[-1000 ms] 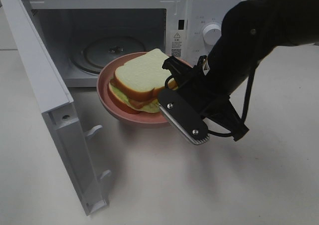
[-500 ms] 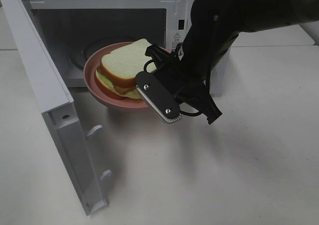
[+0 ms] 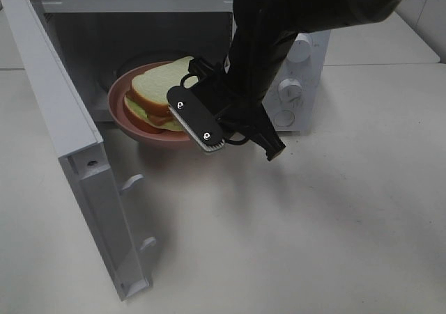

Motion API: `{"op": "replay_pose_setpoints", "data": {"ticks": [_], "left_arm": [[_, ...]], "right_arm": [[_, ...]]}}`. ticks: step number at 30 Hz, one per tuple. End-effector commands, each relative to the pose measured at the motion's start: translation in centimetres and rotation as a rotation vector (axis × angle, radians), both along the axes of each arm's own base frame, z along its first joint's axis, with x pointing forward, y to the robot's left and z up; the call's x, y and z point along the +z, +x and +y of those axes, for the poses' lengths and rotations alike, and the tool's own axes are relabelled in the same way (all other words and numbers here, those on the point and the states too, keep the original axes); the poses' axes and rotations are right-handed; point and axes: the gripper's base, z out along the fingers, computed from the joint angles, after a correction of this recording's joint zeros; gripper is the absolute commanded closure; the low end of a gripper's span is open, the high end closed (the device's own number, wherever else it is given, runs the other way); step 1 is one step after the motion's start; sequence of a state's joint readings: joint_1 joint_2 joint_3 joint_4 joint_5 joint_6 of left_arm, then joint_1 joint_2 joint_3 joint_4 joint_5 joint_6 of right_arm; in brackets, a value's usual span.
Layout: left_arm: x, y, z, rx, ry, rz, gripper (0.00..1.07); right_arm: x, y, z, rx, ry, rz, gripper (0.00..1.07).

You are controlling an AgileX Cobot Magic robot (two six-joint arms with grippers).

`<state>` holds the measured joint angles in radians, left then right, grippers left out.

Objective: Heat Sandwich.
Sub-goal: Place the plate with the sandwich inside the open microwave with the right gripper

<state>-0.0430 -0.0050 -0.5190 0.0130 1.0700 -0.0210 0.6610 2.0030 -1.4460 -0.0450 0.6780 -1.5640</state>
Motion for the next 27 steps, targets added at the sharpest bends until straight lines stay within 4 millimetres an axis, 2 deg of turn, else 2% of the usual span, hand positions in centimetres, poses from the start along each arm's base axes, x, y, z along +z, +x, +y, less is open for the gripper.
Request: {"op": "replay_pose_setpoints", "data": {"ticks": [1,13,27], "left_arm": [[-0.1,-0.3,0.0,0.001,0.003,-0.021,0.09],[-0.1,-0.3,0.0,0.001,0.003,-0.021,0.09],[-0.1,-0.3,0.0,0.001,0.003,-0.021,0.09]], "right_arm": [[0.6,1.3,0.4,-0.043,0.010,-0.017,1.06],[1.0,4.0,2.0,-0.131,0.015,-0.043,1.06],[0.3,6.8,4.1,-0.257,0.061,-0.040,1.04]]}}
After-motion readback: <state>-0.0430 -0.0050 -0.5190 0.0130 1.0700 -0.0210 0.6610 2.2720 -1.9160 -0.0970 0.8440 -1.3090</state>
